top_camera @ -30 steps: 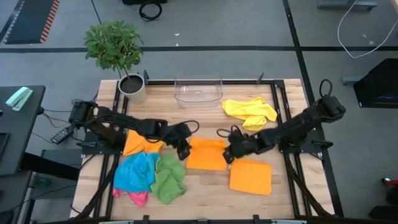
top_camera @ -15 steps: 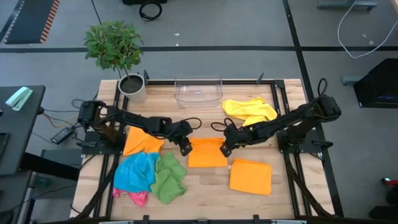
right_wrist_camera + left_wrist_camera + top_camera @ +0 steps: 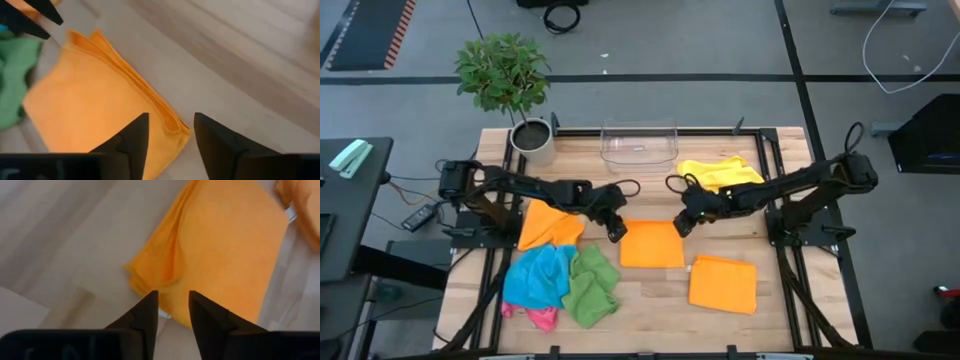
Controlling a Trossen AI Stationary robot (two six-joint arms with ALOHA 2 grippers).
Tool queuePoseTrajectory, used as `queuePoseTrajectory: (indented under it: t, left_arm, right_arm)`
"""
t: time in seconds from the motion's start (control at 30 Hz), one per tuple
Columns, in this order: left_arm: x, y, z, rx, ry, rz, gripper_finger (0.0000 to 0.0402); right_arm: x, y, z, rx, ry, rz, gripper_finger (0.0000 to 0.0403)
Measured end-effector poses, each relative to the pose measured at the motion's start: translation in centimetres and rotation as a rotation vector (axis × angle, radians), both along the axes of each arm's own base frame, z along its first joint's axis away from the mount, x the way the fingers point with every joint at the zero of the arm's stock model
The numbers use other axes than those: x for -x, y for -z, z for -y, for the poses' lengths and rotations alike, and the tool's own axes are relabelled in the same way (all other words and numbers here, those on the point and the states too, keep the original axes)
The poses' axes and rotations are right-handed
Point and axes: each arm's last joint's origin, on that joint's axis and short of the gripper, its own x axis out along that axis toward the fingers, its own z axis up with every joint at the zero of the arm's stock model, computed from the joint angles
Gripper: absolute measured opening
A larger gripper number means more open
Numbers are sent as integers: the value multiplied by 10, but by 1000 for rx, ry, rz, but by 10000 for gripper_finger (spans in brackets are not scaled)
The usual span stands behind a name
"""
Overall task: Fold microfiber towels
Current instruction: Fold the middle orange towel on the table
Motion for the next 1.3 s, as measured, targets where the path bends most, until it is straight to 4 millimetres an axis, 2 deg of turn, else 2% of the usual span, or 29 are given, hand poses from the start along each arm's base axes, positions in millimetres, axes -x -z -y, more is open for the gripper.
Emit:
queuePoseTrajectory:
  t: [0.07, 0.17, 0.27, 0.33, 0.4, 0.5, 0.67, 0.83, 1.03, 1.2, 1.3]
  left_arm:
    - [4, -9, -5, -3, -17, 19, 127]
    - [8, -20, -8, -12, -32, 57, 123]
    - [5, -18, -2, -32, 19, 67, 91]
    - [-1, -9, 4, -52, 87, 65, 52]
    - [-8, 1, 7, -54, 146, 71, 15]
    - [-17, 14, 5, -43, 159, 91, 12]
    - [-19, 39, -2, -42, 157, 10, 6]
    - [-20, 51, -4, -42, 168, -34, 6]
    - [-19, 48, 5, -5, 149, -41, 11]
    - [-24, 27, 30, 94, 257, 43, 6]
    - [-29, 3, 42, 42, 343, 124, 6]
  right_arm:
    - [2, -6, -7, -20, -1, 25, 175]
    - [3, -8, -27, -72, -25, 62, 169]
    - [1, 0, -53, -116, -58, 62, 112]
    - [0, 8, -67, -125, -72, 53, 49]
    - [-1, 16, -77, -122, -83, 36, 14]
    - [-1, 30, -83, -140, -60, -12, 8]
    - [-10, 49, -88, -156, -70, -22, 4]
    - [-14, 60, -81, -164, -64, -73, 2]
    - [-9, 53, -56, -102, -92, -156, 2]
    - [-7, 47, -20, -23, -57, -201, 2]
    - [-7, 33, -9, 2, -54, -158, 2]
